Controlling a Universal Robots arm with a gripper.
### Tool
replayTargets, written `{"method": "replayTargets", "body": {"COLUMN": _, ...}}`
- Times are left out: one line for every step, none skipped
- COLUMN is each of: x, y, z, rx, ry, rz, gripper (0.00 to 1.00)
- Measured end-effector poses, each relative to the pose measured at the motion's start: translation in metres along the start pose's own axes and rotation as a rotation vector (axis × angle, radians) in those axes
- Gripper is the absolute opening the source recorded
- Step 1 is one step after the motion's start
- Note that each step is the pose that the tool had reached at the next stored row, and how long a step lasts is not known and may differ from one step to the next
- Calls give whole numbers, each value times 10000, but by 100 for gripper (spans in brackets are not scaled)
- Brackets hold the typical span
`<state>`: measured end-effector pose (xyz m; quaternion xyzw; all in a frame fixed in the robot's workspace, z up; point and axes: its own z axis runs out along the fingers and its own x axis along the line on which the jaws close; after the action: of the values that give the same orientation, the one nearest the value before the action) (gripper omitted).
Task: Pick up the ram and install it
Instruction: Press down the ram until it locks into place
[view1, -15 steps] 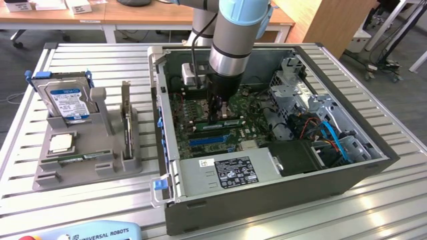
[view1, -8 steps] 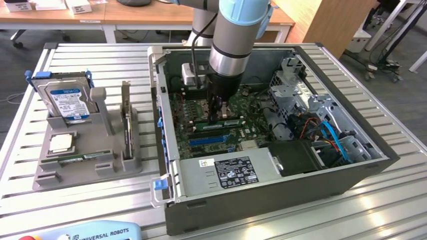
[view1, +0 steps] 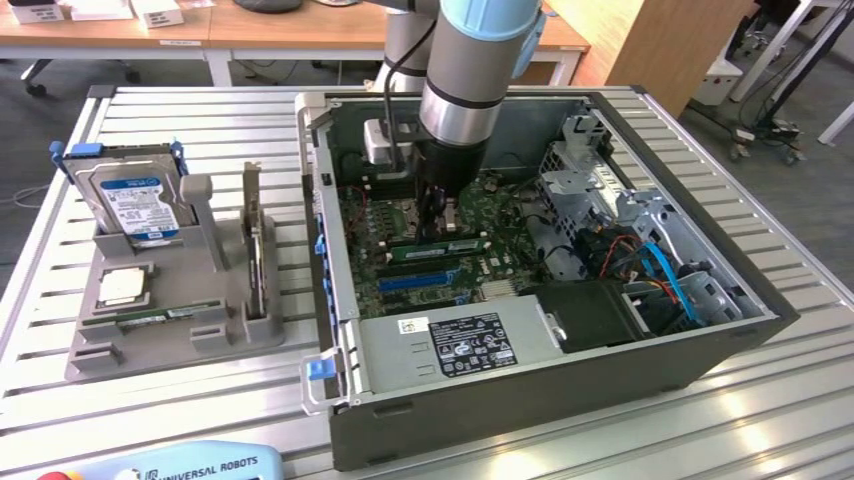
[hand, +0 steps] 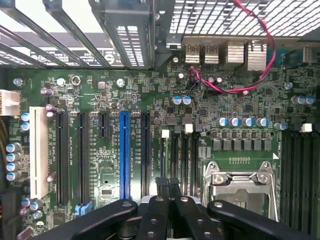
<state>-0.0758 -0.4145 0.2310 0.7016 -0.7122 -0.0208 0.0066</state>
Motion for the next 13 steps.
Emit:
{"method": "replayTargets", "body": {"x": 0, "y": 1, "z": -13, "rx": 0, "ry": 0, "rz": 0, "gripper": 10}}
{"method": "replayTargets", "body": {"x": 0, "y": 1, "z": -28, "rx": 0, "ry": -1, "rz": 0, "gripper": 10}}
{"method": "replayTargets", "body": {"x": -1, "y": 2, "z": -43, "rx": 0, "ry": 0, "rz": 0, "gripper": 10}}
{"method": "replayTargets", "body": {"x": -1, "y": 2, "z": -57, "rx": 0, "ry": 1, "rz": 0, "gripper": 10}}
{"method": "replayTargets", "body": {"x": -1, "y": 3, "z": -72, "rx": 0, "ry": 0, "rz": 0, "gripper": 10}}
{"method": "replayTargets", "body": {"x": -2, "y": 4, "z": -89, "rx": 0, "ry": 0, "rz": 0, "gripper": 10}}
{"method": "replayTargets", "body": {"x": -2, "y": 4, "z": -105, "rx": 0, "ry": 0, "rz": 0, "gripper": 10}}
{"method": "replayTargets", "body": {"x": -2, "y": 5, "z": -124, "rx": 0, "ry": 0, "rz": 0, "gripper": 10}}
{"method": "replayTargets", "body": {"x": -3, "y": 6, "z": -140, "rx": 0, "ry": 0, "rz": 0, "gripper": 10}}
{"method": "replayTargets", "body": {"x": -3, "y": 6, "z": -158, "rx": 0, "ry": 1, "rz": 1, "gripper": 10}}
{"method": "replayTargets", "body": {"x": -3, "y": 7, "z": -176, "rx": -1, "ry": 1, "rz": 1, "gripper": 10}}
{"method": "replayTargets", "body": {"x": -4, "y": 8, "z": -194, "rx": 0, "ry": 0, "rz": 1, "gripper": 10}}
{"method": "replayTargets", "body": {"x": -4, "y": 8, "z": -213, "rx": 0, "ry": 1, "rz": 1, "gripper": 10}}
